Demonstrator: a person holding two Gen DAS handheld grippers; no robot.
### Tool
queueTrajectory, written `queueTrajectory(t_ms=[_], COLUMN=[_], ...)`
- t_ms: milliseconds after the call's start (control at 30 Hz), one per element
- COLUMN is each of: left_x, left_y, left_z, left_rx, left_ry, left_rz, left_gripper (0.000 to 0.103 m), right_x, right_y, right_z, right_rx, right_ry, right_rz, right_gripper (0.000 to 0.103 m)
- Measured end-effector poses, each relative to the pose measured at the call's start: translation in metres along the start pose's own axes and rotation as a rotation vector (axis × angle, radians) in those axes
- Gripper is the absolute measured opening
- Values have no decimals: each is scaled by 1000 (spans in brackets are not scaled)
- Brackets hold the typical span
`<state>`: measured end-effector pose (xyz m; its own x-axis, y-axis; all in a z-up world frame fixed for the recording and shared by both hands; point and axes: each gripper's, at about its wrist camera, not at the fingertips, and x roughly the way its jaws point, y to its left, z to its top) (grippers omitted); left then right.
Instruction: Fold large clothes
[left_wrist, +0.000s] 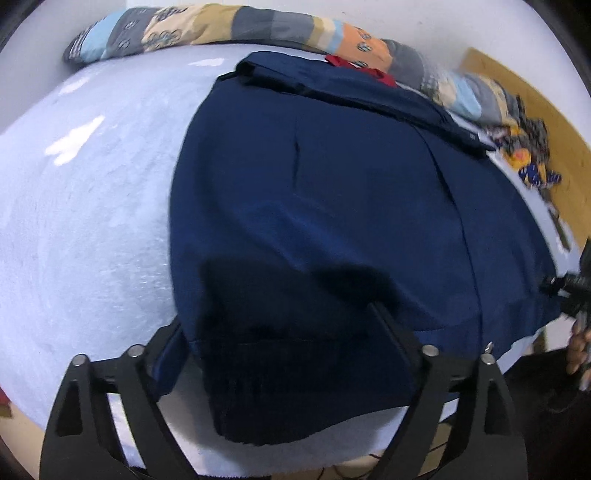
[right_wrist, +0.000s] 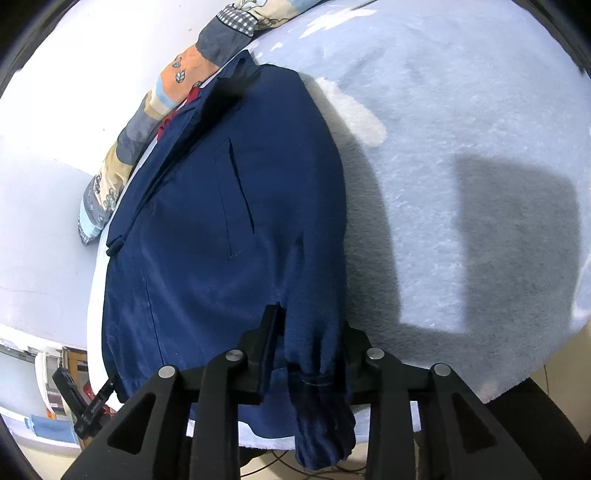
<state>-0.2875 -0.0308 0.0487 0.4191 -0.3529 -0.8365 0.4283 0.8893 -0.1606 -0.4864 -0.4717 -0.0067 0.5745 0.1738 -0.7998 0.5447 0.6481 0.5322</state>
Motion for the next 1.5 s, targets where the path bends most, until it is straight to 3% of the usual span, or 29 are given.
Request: queueTrajectory(t_ms=[167, 233, 300, 367, 433, 500, 567, 700, 767, 900, 967, 1000, 1033, 1067, 1167, 1333, 1500], left_x=[7, 10, 9, 4, -6, -13, -11, -5, -3, 1, 2, 2, 0, -3, -15, -44, -58], left_y=[2, -3, -10, -14, -11, -1, 5, 3, 4, 0, -13, -17, -17, -15, -7, -11, -1], left_z=[7, 9, 7, 6, 9, 12, 12, 11, 11, 9, 7, 5, 6, 7, 8, 7, 5], left_rx=[-2, 9, 30, 53, 49, -8, -26, -9, -12, -14, 49, 75, 80, 76, 35, 42, -17], left_ry=[27, 33, 19, -23, -65, -83, -72, -60, -60, -56, -66, -76, -86, -99, -136, -220, -244], left_rz=[-18, -8, 27, 39, 45, -20, -23, -8, -2, -60, -14, -1, 9, 20, -19, -68, -110], left_gripper=[98, 103, 101, 84, 26, 26, 26, 28, 34, 70, 71, 61, 38, 28, 23, 21, 21], right_x=[3, 4, 3, 0, -7, -20, -34, -26, -16, 0, 8, 9, 7, 5, -11, -47, -65], right_y=[11, 18, 22, 24, 28, 32, 38, 29, 28, 22, 17, 17, 18, 21, 32, 39, 37], right_z=[-1, -2, -4, -4, -4, -5, -5, -3, -4, -6, -7, -7, -6, -7, -8, -9, -15], right_rx=[-40, -86, -114, -124, -135, -148, -159, -118, -117, -111, -101, -103, -116, -132, -172, -176, -148], right_ry=[10, 7, 5, -7, -35, -77, -126, -91, -54, 13, 39, 37, 33, 29, -22, -135, -167], right_rz=[-23, -48, -52, -31, 17, 81, 140, 102, 57, 14, 11, 10, 7, 9, 69, 247, 384], right_gripper=[36, 26, 20, 18, 16, 16, 16, 16, 20, 27, 29, 26, 14, 14, 11, 10, 10])
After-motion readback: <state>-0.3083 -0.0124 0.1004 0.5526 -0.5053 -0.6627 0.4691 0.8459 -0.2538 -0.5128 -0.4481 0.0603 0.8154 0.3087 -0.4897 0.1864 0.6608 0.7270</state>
